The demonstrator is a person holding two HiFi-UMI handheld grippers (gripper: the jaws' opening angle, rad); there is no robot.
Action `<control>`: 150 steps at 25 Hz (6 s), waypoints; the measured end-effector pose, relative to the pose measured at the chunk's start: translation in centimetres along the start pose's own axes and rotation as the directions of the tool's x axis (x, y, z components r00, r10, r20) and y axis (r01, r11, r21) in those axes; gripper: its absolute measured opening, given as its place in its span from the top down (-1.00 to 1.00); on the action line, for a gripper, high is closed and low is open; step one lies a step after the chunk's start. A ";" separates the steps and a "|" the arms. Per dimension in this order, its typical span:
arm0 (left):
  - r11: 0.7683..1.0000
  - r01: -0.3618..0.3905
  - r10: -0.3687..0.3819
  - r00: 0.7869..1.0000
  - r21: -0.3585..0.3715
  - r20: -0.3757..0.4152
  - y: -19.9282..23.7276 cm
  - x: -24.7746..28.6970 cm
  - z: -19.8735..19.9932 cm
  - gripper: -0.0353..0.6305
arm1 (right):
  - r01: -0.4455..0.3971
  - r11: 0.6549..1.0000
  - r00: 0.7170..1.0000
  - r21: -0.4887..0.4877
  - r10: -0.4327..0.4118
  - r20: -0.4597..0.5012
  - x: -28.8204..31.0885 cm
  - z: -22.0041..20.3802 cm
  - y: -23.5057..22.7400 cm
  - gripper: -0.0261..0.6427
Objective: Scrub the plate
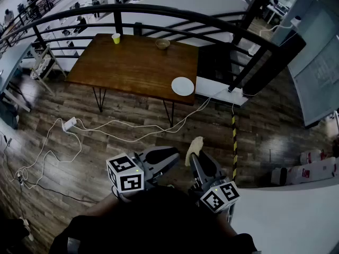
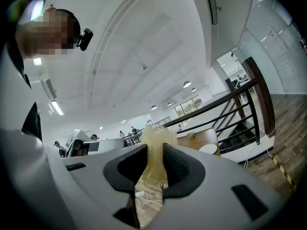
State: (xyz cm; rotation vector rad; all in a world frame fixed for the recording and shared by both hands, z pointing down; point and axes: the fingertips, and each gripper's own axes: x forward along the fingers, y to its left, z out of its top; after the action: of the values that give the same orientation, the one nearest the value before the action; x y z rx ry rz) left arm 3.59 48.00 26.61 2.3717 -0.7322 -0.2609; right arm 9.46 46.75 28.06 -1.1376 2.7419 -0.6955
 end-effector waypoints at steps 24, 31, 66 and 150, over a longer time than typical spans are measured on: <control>0.988 -0.133 0.133 0.991 -0.081 -0.008 -0.9 6.4 -4.8 0.69 | -0.040 0.977 0.999 0.208 0.045 -0.019 -4.9 -0.6 -8.5 0.59; 0.988 -0.128 0.127 0.992 -0.081 -0.017 3.4 8.4 -2.8 0.69 | -0.022 0.979 0.999 0.205 0.031 -0.043 -0.8 -0.2 -11.3 0.59; 0.931 -0.288 0.344 0.898 0.224 -0.274 45.6 23.3 16.4 0.69 | 0.249 0.944 0.946 0.217 -0.189 -0.265 34.3 4.6 -37.3 0.59; 0.916 -0.358 0.386 0.672 0.178 -0.632 60.7 25.6 3.2 0.69 | 0.356 0.909 0.828 0.215 -0.199 -0.525 45.9 -7.8 -47.8 0.59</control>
State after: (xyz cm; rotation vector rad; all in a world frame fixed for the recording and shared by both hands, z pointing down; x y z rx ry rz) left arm -3.05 -7.15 62.07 2.0538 -0.8351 0.7497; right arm 5.58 -11.57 60.25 -1.4697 2.7012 -1.5961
